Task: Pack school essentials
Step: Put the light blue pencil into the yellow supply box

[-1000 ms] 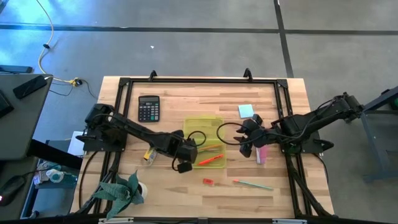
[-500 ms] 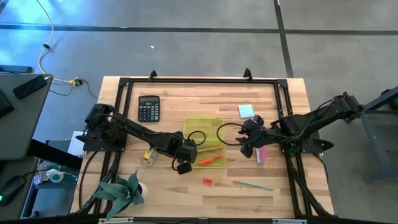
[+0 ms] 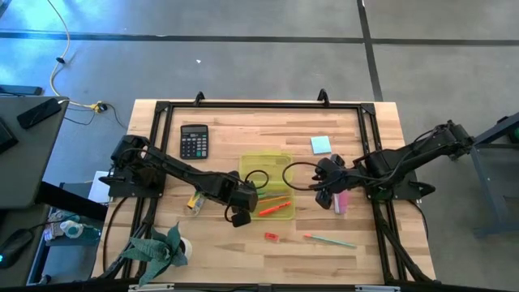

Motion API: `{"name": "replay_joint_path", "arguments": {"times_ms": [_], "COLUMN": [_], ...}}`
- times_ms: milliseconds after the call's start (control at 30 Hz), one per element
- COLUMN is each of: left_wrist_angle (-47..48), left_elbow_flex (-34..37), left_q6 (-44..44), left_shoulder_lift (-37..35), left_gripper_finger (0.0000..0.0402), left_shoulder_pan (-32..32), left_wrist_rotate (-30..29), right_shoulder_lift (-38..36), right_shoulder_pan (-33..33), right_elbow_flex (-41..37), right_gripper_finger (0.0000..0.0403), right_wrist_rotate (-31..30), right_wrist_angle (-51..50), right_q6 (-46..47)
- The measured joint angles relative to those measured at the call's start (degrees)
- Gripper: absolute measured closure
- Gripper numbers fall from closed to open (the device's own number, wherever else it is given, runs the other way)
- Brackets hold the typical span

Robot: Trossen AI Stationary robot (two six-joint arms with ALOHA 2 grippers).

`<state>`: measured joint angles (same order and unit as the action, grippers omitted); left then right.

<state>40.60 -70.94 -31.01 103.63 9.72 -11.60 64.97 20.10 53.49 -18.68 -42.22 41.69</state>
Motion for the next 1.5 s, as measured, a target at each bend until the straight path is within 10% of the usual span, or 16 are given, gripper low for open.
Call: {"name": "replay_joint_path", "arguments": {"times_ms": [1000, 1500], "left_wrist_angle": [6.0, 3.6], "left_elbow_flex": [-8.3, 6.1], "left_q6": [9.1, -1.8], "left_shoulder_lift": [-1.1, -10.3], "left_gripper_finger": [0.0316, 0.0316], "left_shoulder_pan": [4.7, 6.7], "left_wrist_rotate": [6.8, -1.3], "right_shoulder_lift": [18.5, 29.6], "right_shoulder_pan": [19.8, 21.8], "right_elbow_flex": [0.0, 0.0], "right_gripper_finger": [0.0258, 0.0258], "right_wrist_rotate": [-0.3, 4.8], "right_wrist_angle": [-1.8, 12.5], "right_q6": [13.7, 10.8]}}
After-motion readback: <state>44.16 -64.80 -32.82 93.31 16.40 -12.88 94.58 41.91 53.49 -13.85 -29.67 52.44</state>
